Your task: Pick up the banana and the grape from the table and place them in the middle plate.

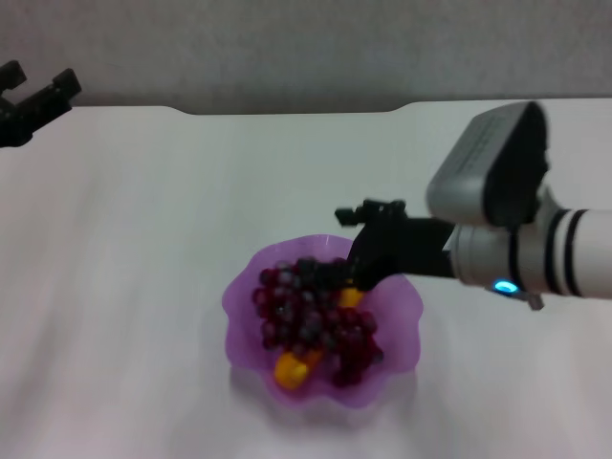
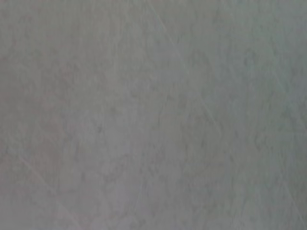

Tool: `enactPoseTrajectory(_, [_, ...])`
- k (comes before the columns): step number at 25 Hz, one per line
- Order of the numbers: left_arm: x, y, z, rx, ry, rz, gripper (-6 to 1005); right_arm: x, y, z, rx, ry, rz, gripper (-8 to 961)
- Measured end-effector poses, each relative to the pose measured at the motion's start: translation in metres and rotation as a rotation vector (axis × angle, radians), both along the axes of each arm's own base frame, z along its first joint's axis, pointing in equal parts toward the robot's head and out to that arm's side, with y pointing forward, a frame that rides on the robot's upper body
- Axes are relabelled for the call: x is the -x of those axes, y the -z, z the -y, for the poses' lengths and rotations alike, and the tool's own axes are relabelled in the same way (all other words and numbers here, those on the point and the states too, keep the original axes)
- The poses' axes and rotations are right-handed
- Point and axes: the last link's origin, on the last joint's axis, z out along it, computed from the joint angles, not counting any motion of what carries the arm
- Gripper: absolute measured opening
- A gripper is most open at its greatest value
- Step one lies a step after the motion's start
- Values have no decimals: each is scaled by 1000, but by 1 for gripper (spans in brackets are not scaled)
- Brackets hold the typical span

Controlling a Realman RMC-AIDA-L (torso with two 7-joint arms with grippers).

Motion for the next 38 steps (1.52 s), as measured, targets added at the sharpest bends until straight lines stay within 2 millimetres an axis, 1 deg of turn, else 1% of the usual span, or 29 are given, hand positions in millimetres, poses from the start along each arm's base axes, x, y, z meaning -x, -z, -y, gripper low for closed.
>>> enactPoseTrajectory(1, [0,0,0,1,0,-1,877,5,-11,2,-34,-17,-24,886])
enactPoseTrajectory(2, [0,1,0,2,0,-2,877,6,-16,3,-52,-22,-35,885])
enactPoseTrajectory(3, [0,1,0,2,0,-2,877,6,-16,3,-52,-22,-35,885])
enactPoseTrajectory(4, [0,1,0,3,0,-4,877,8,-27,3,-87,-26,-54,885])
enactPoseTrajectory(5, [0,1,0,5,0,-6,877,8,-27,3,-87,-26,-54,884])
enactPoseTrajectory(6, [0,2,0,7,1,-8,877,8,-33,3,-105,-25,-63,884])
enactPoseTrajectory(13, [-1,3,-1,13,0,-13,877,1,-63,2,-198,-5,-155,886])
enactPoseTrajectory(15, [-2,2,-1,14,2,-19,877,-3,-75,2,-236,4,-202,886])
enactPoseTrajectory(16, [-2,2,-1,14,3,-21,877,-8,-87,3,-289,10,-235,886])
enactPoseTrajectory(17, [-2,2,-1,14,5,-26,877,-8,-87,3,-289,10,-235,886])
enactPoseTrajectory(22, [-5,4,0,20,13,-34,877,-26,-119,11,-476,40,-264,885])
enactPoseTrajectory(25, [-4,4,1,20,10,-36,877,-39,-133,12,-574,75,-266,885])
enactPoseTrajectory(26, [-3,4,1,19,10,-37,877,-50,-141,12,-649,109,-256,885])
enactPoseTrajectory(27, [-3,4,1,19,10,-38,877,-55,-145,12,-682,126,-247,885])
enactPoseTrajectory(31, [-3,4,1,17,10,-41,876,-78,-153,11,-793,198,-196,884])
enactPoseTrajectory(32, [-3,4,1,17,10,-43,876,-78,-153,11,-793,198,-196,884])
enactPoseTrajectory(33, [-3,3,1,15,10,-45,876,-91,-154,10,-821,235,-180,884])
enactPoseTrajectory(35, [-2,3,1,11,10,-53,876,-103,-155,9,-828,268,-180,884])
enactPoseTrajectory(36, [-2,4,1,9,9,-56,876,-103,-155,9,-828,268,-180,884])
enactPoseTrajectory(38, [-2,4,1,6,10,-62,876,-115,-156,8,-828,293,-195,884])
